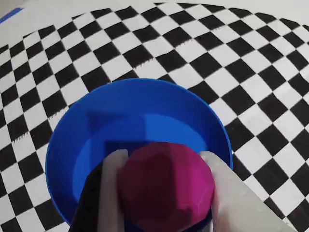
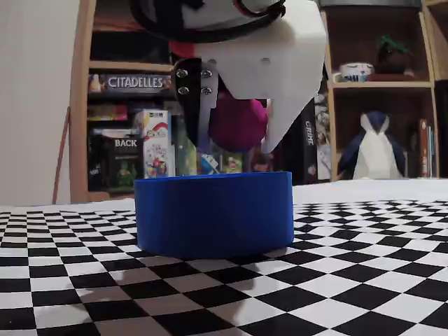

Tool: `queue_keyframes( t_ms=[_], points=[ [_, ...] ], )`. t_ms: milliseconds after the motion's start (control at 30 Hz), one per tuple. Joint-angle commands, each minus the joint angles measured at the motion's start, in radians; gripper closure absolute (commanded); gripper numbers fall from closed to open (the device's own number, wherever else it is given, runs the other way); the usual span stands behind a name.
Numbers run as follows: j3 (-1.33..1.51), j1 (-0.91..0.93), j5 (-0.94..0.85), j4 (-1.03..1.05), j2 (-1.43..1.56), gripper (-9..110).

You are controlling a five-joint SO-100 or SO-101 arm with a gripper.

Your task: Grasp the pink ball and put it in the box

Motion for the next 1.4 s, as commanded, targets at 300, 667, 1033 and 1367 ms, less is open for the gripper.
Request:
queue_keyframes(
  t_ms=[300,667,1033,1367],
  points=[
    [-0.091,0.005,-0.002,-0.018,-0.015,101],
    [-0.095,0.005,-0.003,-0.018,-0.025,101],
    [-0.095,0.005,-0.003,-0.018,-0.026,101],
    [-0.095,0.005,-0.003,-0.018,-0.028,101]
  ],
)
